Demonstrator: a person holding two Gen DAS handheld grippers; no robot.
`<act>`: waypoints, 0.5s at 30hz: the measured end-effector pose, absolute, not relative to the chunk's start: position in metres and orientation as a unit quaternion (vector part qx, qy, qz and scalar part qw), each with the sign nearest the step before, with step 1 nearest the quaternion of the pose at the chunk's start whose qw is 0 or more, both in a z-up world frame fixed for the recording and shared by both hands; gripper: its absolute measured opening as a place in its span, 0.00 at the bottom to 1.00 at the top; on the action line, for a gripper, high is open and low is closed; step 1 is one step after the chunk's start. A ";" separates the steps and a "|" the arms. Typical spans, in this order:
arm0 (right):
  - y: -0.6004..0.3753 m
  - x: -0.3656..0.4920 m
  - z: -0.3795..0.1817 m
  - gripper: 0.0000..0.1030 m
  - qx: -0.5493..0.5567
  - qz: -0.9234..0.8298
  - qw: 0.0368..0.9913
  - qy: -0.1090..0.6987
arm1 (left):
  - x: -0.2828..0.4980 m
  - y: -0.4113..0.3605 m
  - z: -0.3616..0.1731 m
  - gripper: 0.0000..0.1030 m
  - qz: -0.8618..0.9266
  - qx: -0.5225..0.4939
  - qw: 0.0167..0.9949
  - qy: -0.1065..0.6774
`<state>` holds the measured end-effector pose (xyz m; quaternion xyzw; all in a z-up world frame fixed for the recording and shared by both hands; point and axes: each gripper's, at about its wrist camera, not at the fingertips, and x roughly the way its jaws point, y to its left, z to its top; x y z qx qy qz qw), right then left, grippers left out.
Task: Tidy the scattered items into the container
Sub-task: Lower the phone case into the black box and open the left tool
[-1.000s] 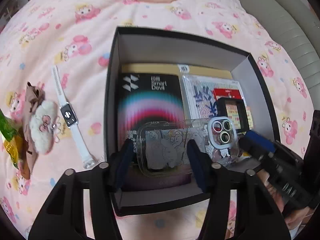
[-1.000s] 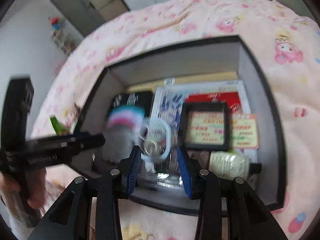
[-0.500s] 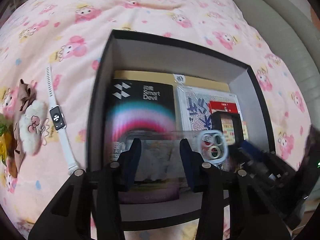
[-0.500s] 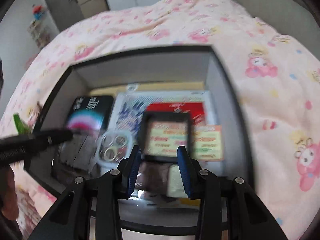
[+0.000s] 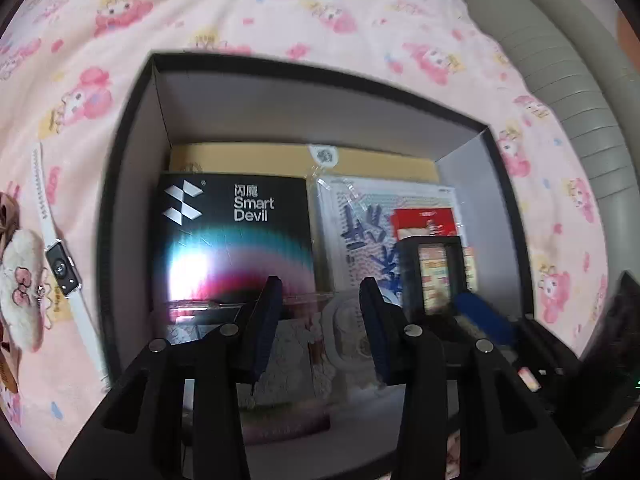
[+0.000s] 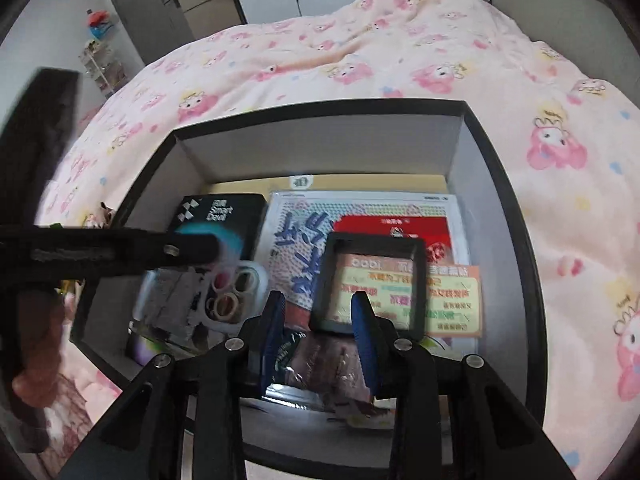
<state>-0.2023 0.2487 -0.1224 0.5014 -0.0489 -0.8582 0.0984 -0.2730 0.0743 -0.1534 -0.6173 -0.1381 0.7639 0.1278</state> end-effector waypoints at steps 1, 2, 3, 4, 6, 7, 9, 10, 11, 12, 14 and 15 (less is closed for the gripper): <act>0.251 -0.201 -0.121 0.30 0.499 -0.860 0.093 -0.052 | -0.273 0.076 -0.156 0.39 0.762 -0.621 0.123 -0.135; 0.254 -0.200 -0.119 0.30 0.496 -0.862 0.090 -0.057 | -0.272 0.078 -0.156 0.39 0.764 -0.621 0.121 -0.130; 0.256 -0.201 -0.118 0.30 0.497 -0.861 0.090 -0.061 | -0.269 0.080 -0.154 0.39 0.761 -0.625 0.121 -0.124; 0.256 -0.202 -0.120 0.30 0.498 -0.860 0.089 -0.062 | -0.267 0.081 -0.153 0.39 0.757 -0.630 0.121 -0.123; 0.255 -0.203 -0.124 0.30 0.509 -0.855 0.086 -0.060 | -0.265 0.079 -0.151 0.40 0.751 -0.635 0.119 -0.132; 0.254 -0.203 -0.127 0.30 0.514 -0.852 0.085 -0.057 | -0.265 0.076 -0.149 0.40 0.755 -0.631 0.116 -0.136; 0.249 -0.205 -0.130 0.30 0.521 -0.847 0.091 -0.055 | -0.271 0.073 -0.145 0.42 0.769 -0.616 0.102 -0.134; 0.247 -0.204 -0.131 0.30 0.524 -0.845 0.094 -0.053 | -0.275 0.071 -0.146 0.43 0.770 -0.615 0.101 -0.137; 0.245 -0.202 -0.132 0.30 0.526 -0.844 0.096 -0.049 | -0.279 0.071 -0.150 0.43 0.764 -0.619 0.106 -0.147; 0.242 -0.201 -0.133 0.30 0.529 -0.842 0.101 -0.043 | -0.281 0.069 -0.156 0.43 0.753 -0.629 0.109 -0.158; 0.237 -0.196 -0.136 0.30 0.537 -0.836 0.113 -0.031 | -0.280 0.070 -0.164 0.43 0.737 -0.645 0.118 -0.164; 0.235 -0.195 -0.136 0.30 0.536 -0.836 0.115 -0.023 | -0.276 0.072 -0.166 0.43 0.734 -0.647 0.126 -0.162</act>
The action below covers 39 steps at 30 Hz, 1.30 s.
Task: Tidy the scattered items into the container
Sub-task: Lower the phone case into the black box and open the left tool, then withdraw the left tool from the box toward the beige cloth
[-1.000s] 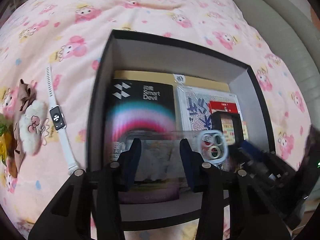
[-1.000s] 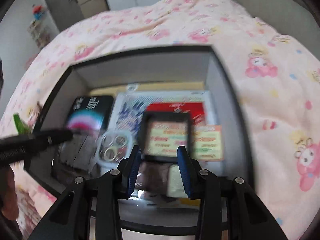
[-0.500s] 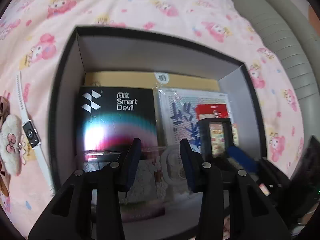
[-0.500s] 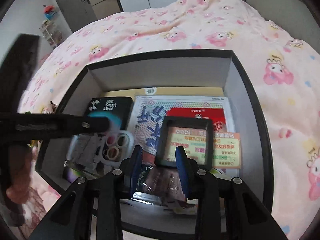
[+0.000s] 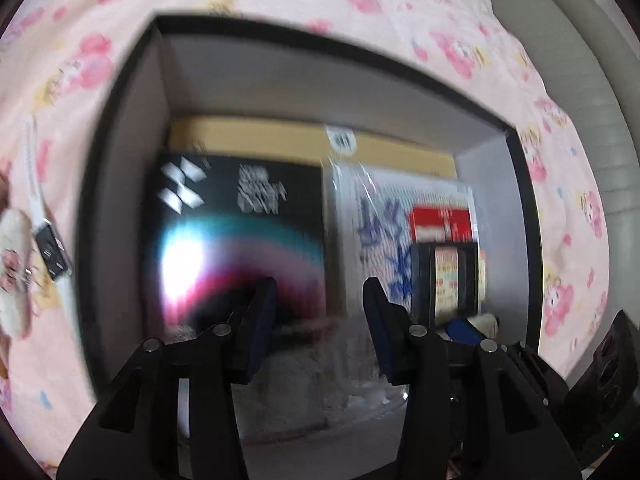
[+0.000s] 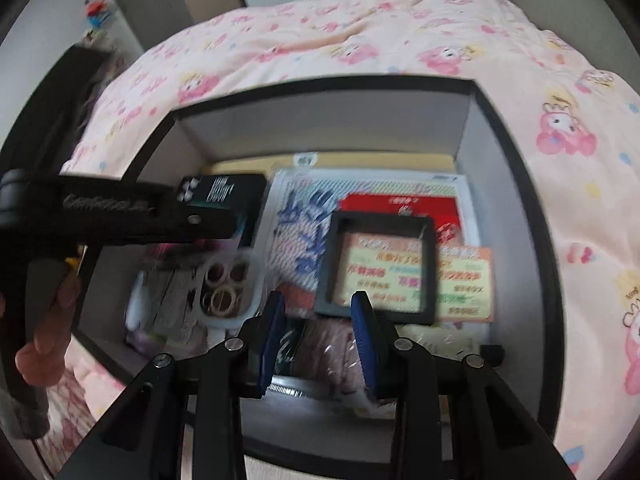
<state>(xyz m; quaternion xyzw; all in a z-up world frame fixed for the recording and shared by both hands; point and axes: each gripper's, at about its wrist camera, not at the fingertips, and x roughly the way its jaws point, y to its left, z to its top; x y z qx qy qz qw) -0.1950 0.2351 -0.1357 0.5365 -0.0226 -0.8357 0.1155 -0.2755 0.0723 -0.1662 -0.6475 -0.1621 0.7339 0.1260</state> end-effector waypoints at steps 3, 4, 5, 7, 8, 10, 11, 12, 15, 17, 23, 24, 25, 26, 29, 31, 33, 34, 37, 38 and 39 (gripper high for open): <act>0.239 -0.192 -0.131 0.30 0.536 -0.833 0.132 -0.044 | -0.263 0.076 -0.165 0.44 0.733 -0.646 0.143 -0.155; 0.244 -0.192 -0.128 0.30 0.535 -0.831 0.135 -0.064 | -0.261 0.075 -0.164 0.45 0.733 -0.645 0.145 -0.160; 0.247 -0.192 -0.127 0.30 0.534 -0.831 0.135 -0.076 | -0.260 0.072 -0.163 0.45 0.733 -0.643 0.147 -0.165; 0.255 -0.192 -0.123 0.30 0.528 -0.836 0.123 -0.087 | -0.260 0.067 -0.160 0.45 0.730 -0.641 0.154 -0.181; 0.256 -0.191 -0.122 0.30 0.525 -0.839 0.115 -0.084 | -0.260 0.064 -0.159 0.45 0.729 -0.639 0.155 -0.188; 0.256 -0.190 -0.122 0.30 0.525 -0.842 0.104 -0.070 | -0.257 0.054 -0.155 0.45 0.743 -0.621 0.148 -0.198; 0.255 -0.188 -0.123 0.30 0.526 -0.842 0.101 -0.065 | -0.253 0.051 -0.151 0.45 0.753 -0.606 0.147 -0.209; 0.255 -0.187 -0.123 0.30 0.526 -0.842 0.102 -0.064 | -0.247 0.048 -0.147 0.45 0.761 -0.590 0.153 -0.223; 0.258 -0.172 -0.119 0.30 0.523 -0.845 0.091 -0.066 | -0.220 0.046 -0.132 0.45 0.788 -0.552 0.165 -0.220; 0.257 -0.158 -0.110 0.32 0.506 -0.856 0.089 -0.061 | -0.195 0.051 -0.120 0.45 0.808 -0.532 0.171 -0.187; 0.251 -0.107 -0.086 0.36 0.445 -0.886 0.085 -0.100 | -0.140 0.060 -0.087 0.50 0.849 -0.475 0.181 -0.143; 0.247 -0.099 -0.083 0.36 0.437 -0.891 0.079 -0.091 | -0.132 0.061 -0.083 0.51 0.855 -0.469 0.178 -0.131; 0.246 -0.091 -0.081 0.36 0.434 -0.893 0.083 -0.092 | -0.129 0.063 -0.081 0.51 0.858 -0.467 0.177 -0.122; 0.246 -0.086 -0.080 0.36 0.434 -0.890 0.091 -0.104 | -0.123 0.063 -0.080 0.51 0.859 -0.467 0.175 -0.115; 0.248 -0.073 -0.079 0.36 0.440 -0.879 0.110 -0.144 | -0.106 0.060 -0.076 0.51 0.857 -0.468 0.181 -0.114; 0.244 -0.062 -0.075 0.36 0.437 -0.882 0.109 -0.139 | -0.091 0.053 -0.070 0.51 0.860 -0.464 0.185 -0.109; 0.237 -0.056 -0.071 0.36 0.434 -0.884 0.116 -0.129 | -0.081 0.050 -0.068 0.51 0.861 -0.463 0.184 -0.100; 0.233 -0.055 -0.069 0.36 0.432 -0.884 0.121 -0.129 | -0.077 0.049 -0.068 0.51 0.862 -0.463 0.181 -0.098; 0.213 -0.051 -0.062 0.36 0.430 -0.885 0.141 -0.113 | -0.066 0.036 -0.068 0.51 0.863 -0.462 0.177 -0.101; 0.204 -0.049 -0.061 0.36 0.430 -0.884 0.151 -0.105 | -0.063 0.031 -0.068 0.51 0.863 -0.463 0.175 -0.105; 0.197 -0.048 -0.061 0.36 0.431 -0.885 0.150 -0.095 | -0.060 0.023 -0.068 0.52 0.863 -0.462 0.172 -0.113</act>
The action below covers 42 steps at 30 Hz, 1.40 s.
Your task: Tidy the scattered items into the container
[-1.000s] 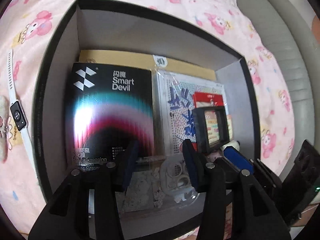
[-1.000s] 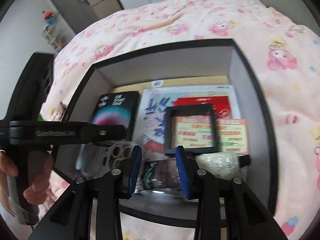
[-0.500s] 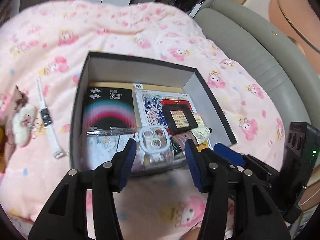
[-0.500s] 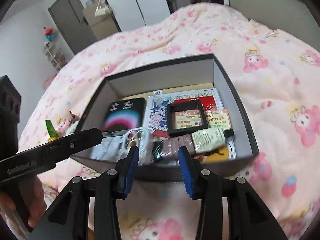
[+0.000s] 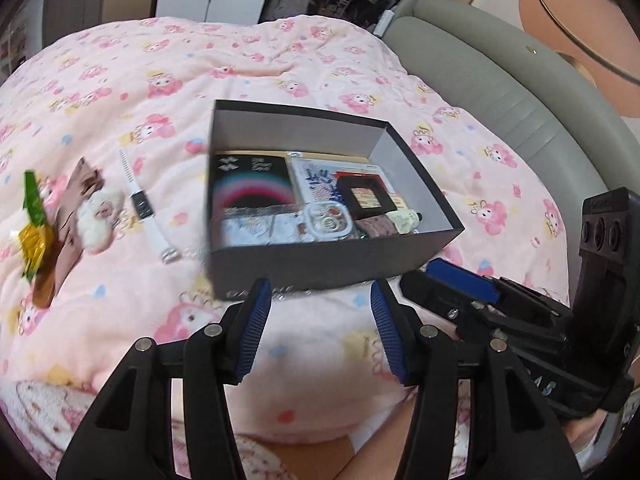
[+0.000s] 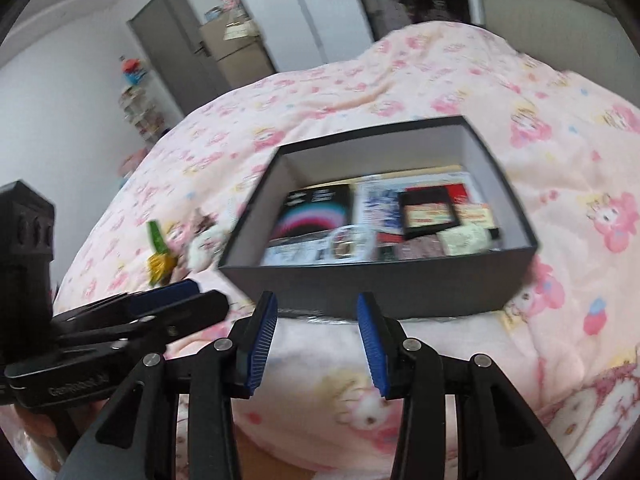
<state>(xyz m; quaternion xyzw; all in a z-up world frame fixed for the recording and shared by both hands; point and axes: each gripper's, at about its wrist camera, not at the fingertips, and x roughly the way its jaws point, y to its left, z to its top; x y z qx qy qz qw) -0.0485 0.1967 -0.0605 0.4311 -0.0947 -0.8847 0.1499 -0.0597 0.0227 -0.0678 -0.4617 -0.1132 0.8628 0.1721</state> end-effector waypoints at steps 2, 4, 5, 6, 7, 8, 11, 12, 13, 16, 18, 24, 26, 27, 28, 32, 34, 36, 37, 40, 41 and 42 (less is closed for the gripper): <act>0.182 -0.047 -0.061 0.36 0.435 -0.883 0.158 -0.084 | -0.055 0.010 -0.069 0.51 0.864 -0.462 0.162 -0.119; 0.163 -0.046 -0.064 0.36 0.444 -0.875 0.175 -0.080 | -0.049 -0.007 -0.071 0.51 0.863 -0.464 0.151 -0.127; 0.155 -0.046 -0.065 0.36 0.446 -0.874 0.180 -0.076 | -0.046 -0.016 -0.072 0.51 0.863 -0.466 0.144 -0.133; 0.144 -0.047 -0.065 0.36 0.448 -0.872 0.186 -0.068 | -0.044 -0.027 -0.074 0.51 0.863 -0.466 0.136 -0.140; 0.133 -0.048 -0.065 0.36 0.449 -0.870 0.192 -0.060 | -0.042 -0.037 -0.076 0.51 0.862 -0.467 0.130 -0.148; 0.123 -0.050 -0.065 0.36 0.451 -0.869 0.198 -0.053 | -0.042 -0.048 -0.078 0.51 0.861 -0.468 0.124 -0.158; 0.092 -0.061 -0.066 0.36 0.457 -0.860 0.225 -0.039 | -0.041 -0.083 -0.083 0.52 0.856 -0.470 0.098 -0.193; 0.081 -0.066 -0.067 0.36 0.460 -0.856 0.234 -0.038 | -0.042 -0.095 -0.085 0.52 0.855 -0.472 0.077 -0.201; 0.071 -0.073 -0.069 0.36 0.464 -0.852 0.240 -0.036 | -0.045 -0.106 -0.087 0.52 0.853 -0.477 0.060 -0.205; 0.044 -0.091 -0.071 0.36 0.471 -0.846 0.246 -0.030 | -0.064 -0.145 -0.099 0.51 0.830 -0.511 -0.010 -0.225; 0.022 -0.105 -0.077 0.37 0.477 -0.843 0.249 -0.021 | -0.076 -0.173 -0.106 0.51 0.819 -0.515 -0.045 -0.250; -0.053 -0.151 -0.135 0.37 0.556 -0.779 0.291 0.003 | -0.104 -0.230 -0.143 0.51 0.784 -0.502 -0.094 -0.351; -0.071 -0.161 -0.148 0.37 0.566 -0.767 0.301 0.017 | -0.116 -0.236 -0.160 0.51 0.765 -0.517 -0.084 -0.375; -0.079 -0.167 -0.151 0.37 0.566 -0.764 0.308 0.019 | -0.123 -0.238 -0.167 0.51 0.759 -0.520 -0.069 -0.386; -0.082 -0.172 -0.152 0.37 0.566 -0.765 0.307 0.018 | -0.125 -0.240 -0.169 0.51 0.757 -0.520 -0.069 -0.389; -0.094 -0.192 -0.167 0.47 0.574 -0.761 0.300 0.024 | -0.134 -0.254 -0.178 0.51 0.756 -0.506 -0.082 -0.407; -0.104 -0.202 -0.186 0.48 0.595 -0.741 0.309 0.036 | -0.138 -0.259 -0.188 0.51 0.744 -0.509 -0.080 -0.426; -0.111 -0.208 -0.205 0.48 0.611 -0.723 0.318 0.045 | -0.140 -0.261 -0.193 0.51 0.738 -0.510 -0.075 -0.437; -0.112 -0.210 -0.210 0.46 0.612 -0.721 0.322 0.044 | -0.142 -0.261 -0.193 0.50 0.738 -0.511 -0.077 -0.434; -0.108 -0.211 -0.212 0.13 0.600 -0.730 0.325 0.024 | -0.142 -0.259 -0.191 0.51 0.746 -0.510 -0.076 -0.422; -0.107 -0.210 -0.210 0.10 0.596 -0.734 0.325 0.018 | -0.143 -0.258 -0.191 0.51 0.747 -0.510 -0.075 -0.420; -0.104 -0.208 -0.206 0.06 0.587 -0.742 0.324 0.012 | -0.143 -0.257 -0.190 0.51 0.748 -0.510 -0.074 -0.418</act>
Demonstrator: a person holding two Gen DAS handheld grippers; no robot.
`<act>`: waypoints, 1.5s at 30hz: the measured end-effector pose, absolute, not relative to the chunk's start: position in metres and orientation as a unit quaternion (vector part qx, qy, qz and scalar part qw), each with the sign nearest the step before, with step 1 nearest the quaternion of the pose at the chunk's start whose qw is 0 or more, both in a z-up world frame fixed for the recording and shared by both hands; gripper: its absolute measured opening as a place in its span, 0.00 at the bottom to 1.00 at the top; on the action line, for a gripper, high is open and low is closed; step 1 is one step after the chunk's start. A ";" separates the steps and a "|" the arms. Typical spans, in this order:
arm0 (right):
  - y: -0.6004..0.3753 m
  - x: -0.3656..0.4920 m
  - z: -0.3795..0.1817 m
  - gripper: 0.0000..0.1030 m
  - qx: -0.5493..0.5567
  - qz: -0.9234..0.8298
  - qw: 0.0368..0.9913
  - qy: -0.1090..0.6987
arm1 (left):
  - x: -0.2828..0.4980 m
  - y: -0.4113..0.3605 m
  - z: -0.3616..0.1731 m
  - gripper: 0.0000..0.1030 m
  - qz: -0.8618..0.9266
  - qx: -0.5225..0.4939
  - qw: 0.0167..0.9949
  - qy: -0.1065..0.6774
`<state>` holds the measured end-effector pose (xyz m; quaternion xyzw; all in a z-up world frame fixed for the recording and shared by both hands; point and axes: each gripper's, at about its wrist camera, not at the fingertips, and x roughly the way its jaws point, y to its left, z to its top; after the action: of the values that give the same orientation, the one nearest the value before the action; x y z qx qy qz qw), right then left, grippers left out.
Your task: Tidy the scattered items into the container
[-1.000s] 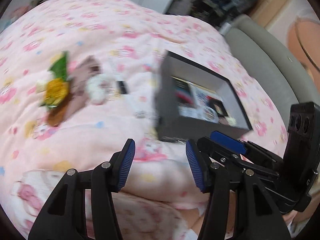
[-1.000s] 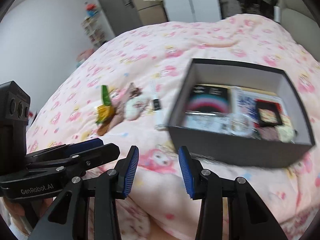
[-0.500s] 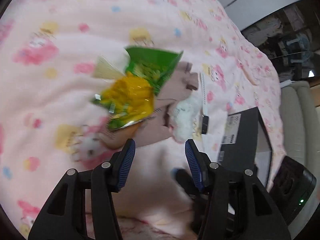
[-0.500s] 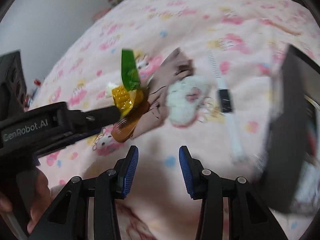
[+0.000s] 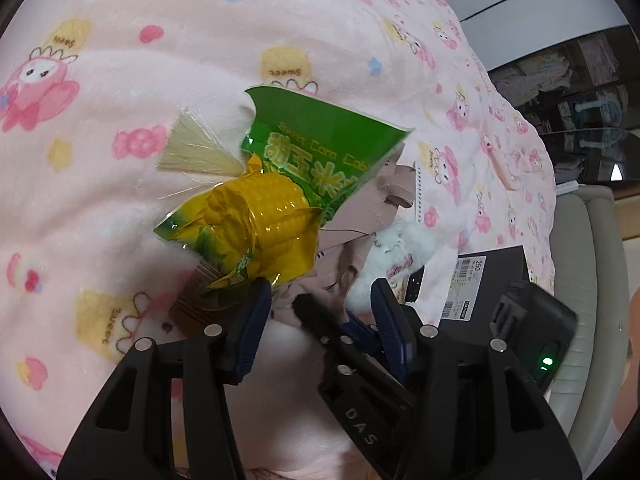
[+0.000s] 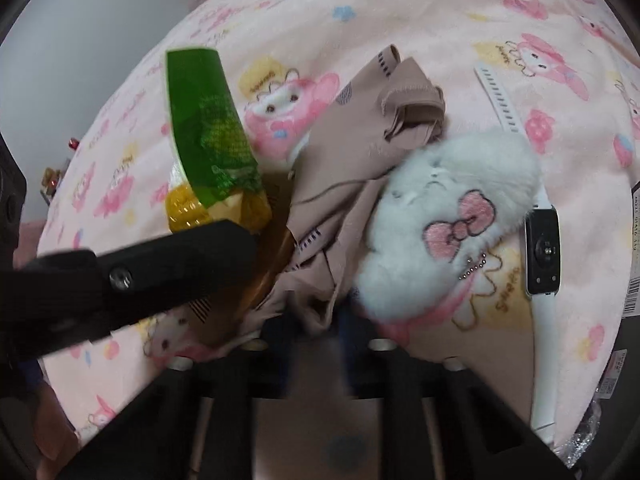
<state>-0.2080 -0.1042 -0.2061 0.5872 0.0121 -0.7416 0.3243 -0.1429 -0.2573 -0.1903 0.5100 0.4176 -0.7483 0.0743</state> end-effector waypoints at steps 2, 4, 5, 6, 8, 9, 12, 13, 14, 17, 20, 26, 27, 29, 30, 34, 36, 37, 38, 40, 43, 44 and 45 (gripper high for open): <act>-0.099 -0.200 -0.194 0.02 0.562 -0.762 0.322 0.015 | -0.144 -0.255 -0.190 0.51 -0.749 0.508 0.074 0.418; -0.093 -0.191 -0.177 0.02 0.532 -0.785 0.318 0.025 | -0.145 -0.249 -0.188 0.51 -0.753 0.509 0.070 0.411; -0.086 -0.187 -0.168 0.02 0.520 -0.793 0.316 0.021 | -0.146 -0.245 -0.187 0.51 -0.755 0.511 0.066 0.405; -0.081 -0.184 -0.162 0.02 0.515 -0.796 0.317 0.015 | -0.146 -0.241 -0.185 0.53 -0.758 0.512 0.060 0.399; -0.067 -0.177 -0.149 0.01 0.510 -0.800 0.316 0.001 | -0.145 -0.233 -0.180 0.54 -0.763 0.506 0.045 0.399; -0.061 -0.171 -0.143 0.01 0.506 -0.803 0.315 -0.002 | -0.144 -0.230 -0.178 0.54 -0.763 0.504 0.035 0.402; -0.036 -0.151 -0.125 0.01 0.491 -0.811 0.316 -0.017 | -0.137 -0.215 -0.172 0.54 -0.764 0.493 -0.018 0.415; -0.028 -0.141 -0.118 0.01 0.487 -0.814 0.316 -0.020 | -0.136 -0.209 -0.170 0.54 -0.763 0.488 -0.046 0.420; -0.015 -0.128 -0.111 0.01 0.481 -0.817 0.316 -0.025 | -0.135 -0.204 -0.169 0.54 -0.762 0.486 -0.070 0.423; 0.012 -0.099 -0.100 0.01 0.472 -0.822 0.317 -0.035 | -0.128 -0.185 -0.159 0.54 -0.763 0.481 -0.127 0.413; 0.050 -0.069 -0.095 0.01 0.475 -0.823 0.308 -0.036 | -0.119 -0.170 -0.152 0.56 -0.776 0.484 -0.120 0.386; 0.121 -0.052 -0.103 0.01 0.490 -0.831 0.256 -0.063 | -0.121 -0.112 -0.156 0.57 -0.774 0.536 -0.146 0.304; 0.134 -0.055 -0.112 0.02 0.504 -0.827 0.236 -0.082 | -0.121 -0.101 -0.159 0.57 -0.769 0.544 -0.160 0.296; 0.155 -0.058 -0.122 0.02 0.518 -0.821 0.211 -0.113 | -0.119 -0.085 -0.166 0.57 -0.757 0.560 -0.172 0.290; 0.160 -0.057 -0.123 0.02 0.515 -0.824 0.205 -0.119 | -0.118 -0.078 -0.171 0.57 -0.754 0.570 -0.166 0.280; 0.169 -0.055 -0.118 0.02 0.505 -0.830 0.199 -0.129 | -0.115 -0.058 -0.179 0.57 -0.764 0.594 -0.132 0.212; 0.166 -0.056 -0.120 0.04 0.507 -0.825 0.210 -0.131 | -0.115 -0.054 -0.177 0.57 -0.768 0.595 -0.133 0.197; 0.164 -0.056 -0.124 0.06 0.512 -0.821 0.214 -0.132 | -0.115 -0.054 -0.179 0.57 -0.767 0.597 -0.132 0.195; 0.160 -0.058 -0.130 0.12 0.522 -0.816 0.213 -0.130 | -0.115 -0.055 -0.180 0.57 -0.765 0.600 -0.131 0.195; 0.159 -0.054 -0.141 0.23 0.540 -0.808 0.204 -0.119 | -0.113 -0.056 -0.183 0.55 -0.760 0.606 -0.129 0.196; 0.148 -0.059 -0.157 0.31 0.566 -0.798 0.182 -0.098 | -0.108 -0.053 -0.183 0.53 -0.732 0.609 -0.199 0.230; 0.146 -0.060 -0.157 0.31 0.566 -0.799 0.179 -0.092 | -0.106 -0.052 -0.183 0.53 -0.709 0.609 -0.243 0.259; 0.145 -0.060 -0.156 0.32 0.565 -0.801 0.179 -0.088 | -0.103 -0.053 -0.181 0.54 -0.698 0.603 -0.266 0.281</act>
<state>-0.0602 0.1446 -0.1565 0.5646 -0.0885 -0.8008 0.1791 -0.1026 -0.0531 -0.1806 0.6032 0.2806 -0.6976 -0.2660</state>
